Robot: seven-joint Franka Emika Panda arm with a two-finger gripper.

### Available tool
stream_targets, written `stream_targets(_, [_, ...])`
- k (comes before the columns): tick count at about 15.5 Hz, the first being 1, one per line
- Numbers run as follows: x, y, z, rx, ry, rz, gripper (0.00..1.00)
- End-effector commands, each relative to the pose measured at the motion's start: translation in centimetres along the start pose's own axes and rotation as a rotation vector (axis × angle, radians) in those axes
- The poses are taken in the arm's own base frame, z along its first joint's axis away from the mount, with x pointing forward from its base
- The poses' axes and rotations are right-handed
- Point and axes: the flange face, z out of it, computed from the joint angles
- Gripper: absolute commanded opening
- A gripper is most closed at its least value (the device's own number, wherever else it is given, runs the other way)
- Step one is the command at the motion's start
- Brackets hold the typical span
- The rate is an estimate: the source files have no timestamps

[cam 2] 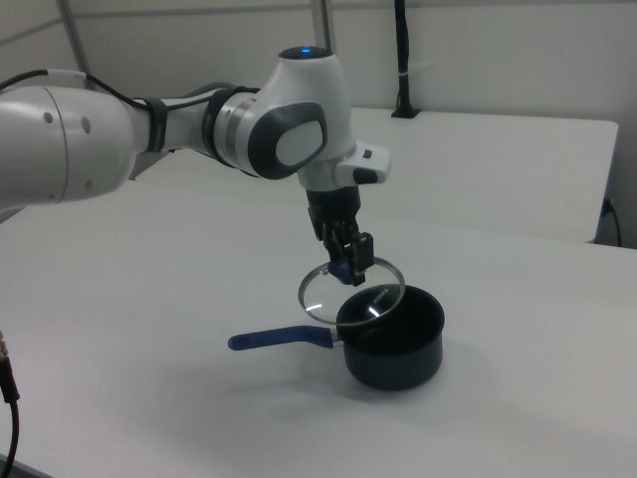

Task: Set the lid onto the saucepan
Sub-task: 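Lower the lid onto the saucepan rim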

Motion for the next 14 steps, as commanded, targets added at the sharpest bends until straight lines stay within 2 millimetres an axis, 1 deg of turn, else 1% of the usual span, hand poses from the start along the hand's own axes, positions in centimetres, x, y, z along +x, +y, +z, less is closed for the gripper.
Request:
stream_targets(1, [0.7, 0.6, 1.0, 0.021, -0.021, -0.002, 0.38])
stream_targets(3, [1.0, 1.0, 2.2, 0.017, -0.038, 0.006, 0.38])
stream_targets(4, [1.1, 1.3, 2.3, 0.021, -0.039, 0.016, 0.38])
stream_targets(7, [1.9, 2.4, 1.9, 0.070, 0.016, 0.057, 0.38])
stream_targets(9, [2.3, 2.7, 2.3, 0.080, 0.015, 0.069, 0.38])
stream_targets(10, [2.7, 2.8, 1.8, 0.084, 0.027, 0.071, 0.38])
stream_targets(11, [2.9, 2.8, 1.9, 0.083, 0.028, 0.072, 0.38])
stream_targets(12, [3.0, 3.0, 2.6, 0.081, 0.019, 0.077, 0.39])
stream_targets(13, [3.1, 3.4, 2.7, 0.081, 0.019, 0.083, 0.40])
stream_targets(14, [3.3, 3.8, 2.4, 0.081, 0.026, 0.086, 0.40])
